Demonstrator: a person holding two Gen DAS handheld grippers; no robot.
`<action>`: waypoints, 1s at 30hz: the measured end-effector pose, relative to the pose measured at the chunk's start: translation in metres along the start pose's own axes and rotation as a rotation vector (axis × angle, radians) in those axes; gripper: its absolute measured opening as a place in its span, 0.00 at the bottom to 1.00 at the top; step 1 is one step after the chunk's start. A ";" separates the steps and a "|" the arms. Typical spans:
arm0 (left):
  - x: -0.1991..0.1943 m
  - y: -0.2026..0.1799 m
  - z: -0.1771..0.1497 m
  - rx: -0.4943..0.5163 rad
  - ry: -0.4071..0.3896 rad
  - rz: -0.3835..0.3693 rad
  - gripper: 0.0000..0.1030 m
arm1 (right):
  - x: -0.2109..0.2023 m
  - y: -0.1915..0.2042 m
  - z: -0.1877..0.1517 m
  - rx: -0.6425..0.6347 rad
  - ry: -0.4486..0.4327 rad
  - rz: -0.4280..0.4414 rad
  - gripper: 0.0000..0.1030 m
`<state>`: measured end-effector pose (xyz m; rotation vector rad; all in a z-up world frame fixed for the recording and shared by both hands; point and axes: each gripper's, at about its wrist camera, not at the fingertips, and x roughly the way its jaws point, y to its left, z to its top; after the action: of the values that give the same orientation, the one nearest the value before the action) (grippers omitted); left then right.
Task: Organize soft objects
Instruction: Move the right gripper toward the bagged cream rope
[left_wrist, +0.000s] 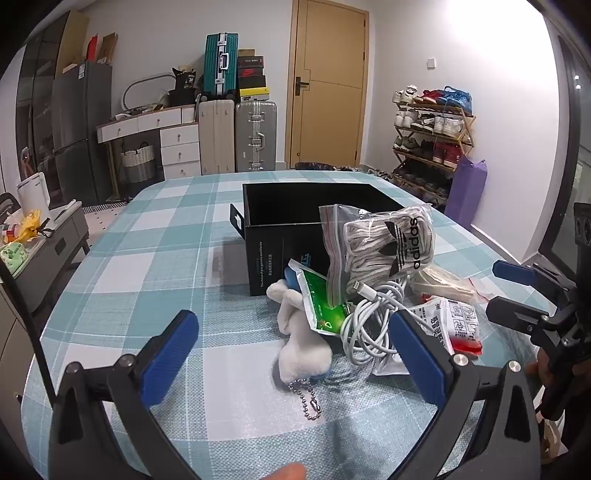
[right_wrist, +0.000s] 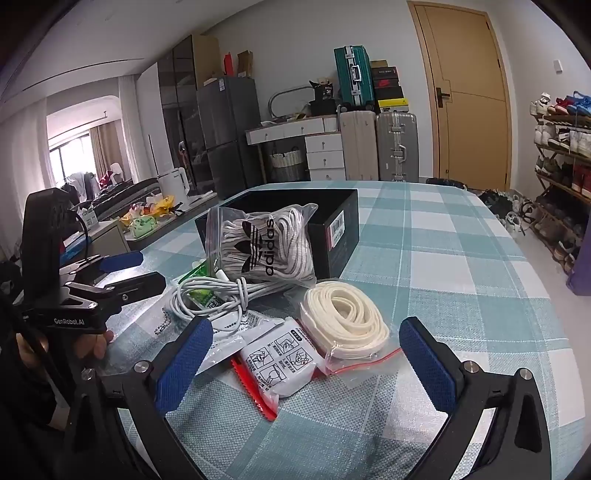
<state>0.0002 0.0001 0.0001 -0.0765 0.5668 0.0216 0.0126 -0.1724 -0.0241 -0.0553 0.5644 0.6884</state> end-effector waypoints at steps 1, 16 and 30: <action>0.000 0.000 0.000 -0.001 0.000 -0.001 1.00 | -0.001 -0.001 0.000 -0.001 -0.001 0.001 1.00; 0.002 0.001 0.006 0.002 0.002 -0.003 1.00 | 0.000 -0.003 -0.001 0.010 0.005 0.001 1.00; -0.004 0.001 0.001 0.009 -0.030 0.002 1.00 | 0.000 -0.005 -0.001 0.015 0.006 0.002 1.00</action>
<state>-0.0032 0.0015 0.0028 -0.0672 0.5373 0.0223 0.0149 -0.1762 -0.0252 -0.0425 0.5752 0.6860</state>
